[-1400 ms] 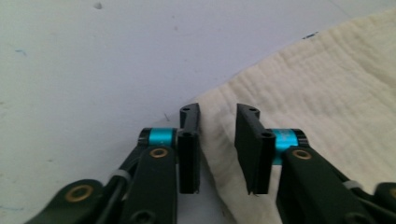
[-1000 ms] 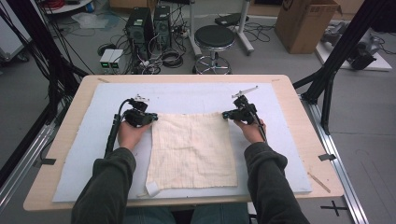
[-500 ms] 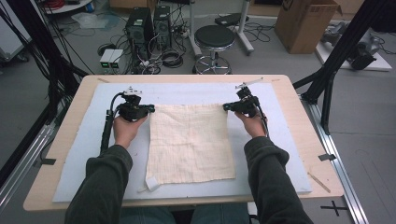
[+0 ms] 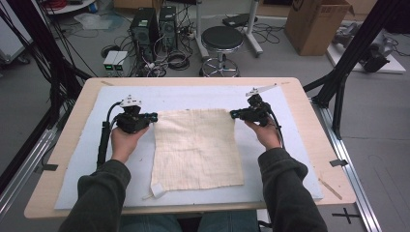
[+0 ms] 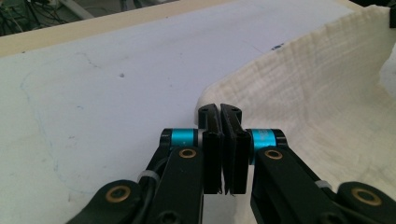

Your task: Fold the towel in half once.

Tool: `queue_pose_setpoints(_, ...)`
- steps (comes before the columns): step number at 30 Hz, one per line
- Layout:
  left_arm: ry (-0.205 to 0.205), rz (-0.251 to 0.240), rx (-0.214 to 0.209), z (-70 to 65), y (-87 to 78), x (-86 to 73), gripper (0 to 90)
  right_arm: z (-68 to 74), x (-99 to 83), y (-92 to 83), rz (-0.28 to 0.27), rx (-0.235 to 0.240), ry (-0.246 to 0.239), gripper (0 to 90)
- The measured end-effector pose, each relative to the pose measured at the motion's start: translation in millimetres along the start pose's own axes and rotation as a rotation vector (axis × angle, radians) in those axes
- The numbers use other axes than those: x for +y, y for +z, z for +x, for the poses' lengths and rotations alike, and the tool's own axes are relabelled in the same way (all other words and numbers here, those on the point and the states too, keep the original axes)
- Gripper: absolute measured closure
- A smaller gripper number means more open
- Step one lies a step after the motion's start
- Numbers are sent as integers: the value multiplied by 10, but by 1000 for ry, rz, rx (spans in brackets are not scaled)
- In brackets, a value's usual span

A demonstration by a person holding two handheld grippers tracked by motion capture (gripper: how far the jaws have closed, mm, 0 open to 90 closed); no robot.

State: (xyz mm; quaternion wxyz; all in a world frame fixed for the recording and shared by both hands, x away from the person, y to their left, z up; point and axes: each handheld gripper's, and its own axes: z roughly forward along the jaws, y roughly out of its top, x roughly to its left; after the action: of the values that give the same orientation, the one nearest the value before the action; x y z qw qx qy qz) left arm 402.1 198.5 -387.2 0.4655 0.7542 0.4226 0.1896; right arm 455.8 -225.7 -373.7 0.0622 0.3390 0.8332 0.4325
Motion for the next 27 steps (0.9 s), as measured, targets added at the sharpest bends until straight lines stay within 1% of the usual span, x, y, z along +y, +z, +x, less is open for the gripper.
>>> queue_pose_setpoints(1, 1, -18, -5, -11, -27, -16, 870, 12, -12, -14, -2, -2, -8, 864)
queue_pose_setpoints(2, -7, -36, -9, -26, -55, -35, 870, 28, -28, -29, -8, -5, -8, 864)
queue_pose_setpoints(3, -7, -43, -12, -35, -71, -46, 870, 43, -51, -48, -13, -3, -12, 864)
queue_pose_setpoints(6, 14, -38, -15, -68, -126, -76, 870, 79, -103, -93, -22, 5, -14, 864)
queue_pose_setpoints(10, 24, -38, -31, -107, -195, -111, 870, 135, -163, -169, -38, 15, -20, 864)
queue_pose_setpoints(11, 31, -42, -35, -126, -211, -122, 870, 143, -178, -184, -46, 18, -24, 864)
queue_pose_setpoints(13, 44, -35, -45, -163, -242, -144, 870, 166, -212, -213, -52, 21, -21, 862)
queue_pose_setpoints(15, 65, -33, -44, -210, -273, -166, 869, 186, -230, -234, -43, 29, -27, 862)
queue_pose_setpoints(18, 69, -24, -49, -245, -313, -214, 869, 247, -228, -273, -46, 32, -55, 862)
queue_pose_setpoints(20, 85, -16, -41, -265, -338, -253, 870, 303, -225, -296, -38, 34, -72, 861)
queue_pose_setpoints(21, 92, -7, -43, -284, -357, -277, 870, 325, -227, -303, -32, 34, -83, 861)
queue_pose_setpoints(22, 101, -9, -42, -293, -372, -294, 869, 353, -237, -313, -23, 39, -94, 862)
queue_pose_setpoints(23, 94, -16, -47, -306, -387, -319, 869, 365, -248, -318, -24, 38, -100, 861)
queue_pose_setpoints(24, 96, -13, -53, -311, -401, -340, 870, 379, -268, -320, -31, 41, -105, 861)
queue_pose_setpoints(27, 101, -6, -60, -340, -424, -406, 869, 417, -348, -307, -13, 52, -113, 860)
